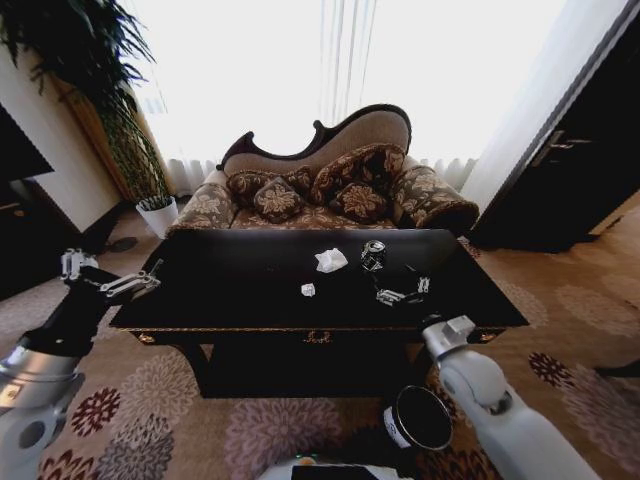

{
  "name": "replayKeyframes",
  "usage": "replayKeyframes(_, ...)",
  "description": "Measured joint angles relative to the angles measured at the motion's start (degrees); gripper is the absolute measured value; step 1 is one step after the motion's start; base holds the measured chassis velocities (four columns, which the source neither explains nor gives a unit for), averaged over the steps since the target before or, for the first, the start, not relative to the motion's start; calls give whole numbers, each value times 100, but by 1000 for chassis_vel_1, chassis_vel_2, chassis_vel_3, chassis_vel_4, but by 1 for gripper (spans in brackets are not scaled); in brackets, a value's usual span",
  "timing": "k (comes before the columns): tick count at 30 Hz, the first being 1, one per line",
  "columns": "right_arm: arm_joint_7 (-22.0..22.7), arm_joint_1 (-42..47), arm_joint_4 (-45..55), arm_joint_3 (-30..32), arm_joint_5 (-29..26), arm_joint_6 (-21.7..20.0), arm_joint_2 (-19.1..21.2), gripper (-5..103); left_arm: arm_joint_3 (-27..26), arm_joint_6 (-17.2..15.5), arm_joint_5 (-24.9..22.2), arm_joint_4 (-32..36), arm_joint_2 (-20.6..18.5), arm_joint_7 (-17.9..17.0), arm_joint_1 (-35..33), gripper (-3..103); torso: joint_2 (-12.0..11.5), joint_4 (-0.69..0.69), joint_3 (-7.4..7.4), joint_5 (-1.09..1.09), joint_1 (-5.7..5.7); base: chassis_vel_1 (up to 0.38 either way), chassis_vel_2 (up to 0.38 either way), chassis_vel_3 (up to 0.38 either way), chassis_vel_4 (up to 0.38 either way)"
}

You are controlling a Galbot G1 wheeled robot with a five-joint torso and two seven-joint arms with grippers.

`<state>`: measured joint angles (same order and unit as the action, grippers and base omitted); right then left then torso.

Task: Move to the front of the table and place the trash on the table into the trash bin.

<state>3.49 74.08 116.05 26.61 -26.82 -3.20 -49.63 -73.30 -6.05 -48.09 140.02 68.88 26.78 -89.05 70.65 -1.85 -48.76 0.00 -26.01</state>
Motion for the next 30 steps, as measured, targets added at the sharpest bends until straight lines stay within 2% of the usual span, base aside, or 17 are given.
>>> replayKeyframes(6, -8, -405, -543, -127, -121, 88, 438, 100, -166, -106, -354, -287, -336, -80, 67, 100, 0, -2, 0, -1, 0, 0, 0, 0, 0)
replayKeyframes(12, -26, -831, -849, -239, -209, 81, 547, 100, -433, -276, -1047, -459, -434, -95, 131, 100, 0, -1, 0, -1, 0, 0, 0, 0, 0)
replayKeyframes(23, -186, -1017, -1035, -357, -296, 95, 617, 100, -432, -283, -1003, -483, -460, -83, 156, 100, 0, -1, 1, -1, 0, 0, 0, 0, 0)
replayKeyframes(27, -238, -1121, -1069, -492, -489, 89, 631, 100, -402, -284, -945, -493, -444, -67, 159, 100, 0, -1, 1, -1, 0, 0, 0, 0, 0)
replayKeyframes(30, -267, -1237, -1093, -707, -847, 17, 650, 100, -399, -282, -916, -518, -442, -56, 153, 100, 0, -1, 0, -1, 0, 0, 0, 0, 0)
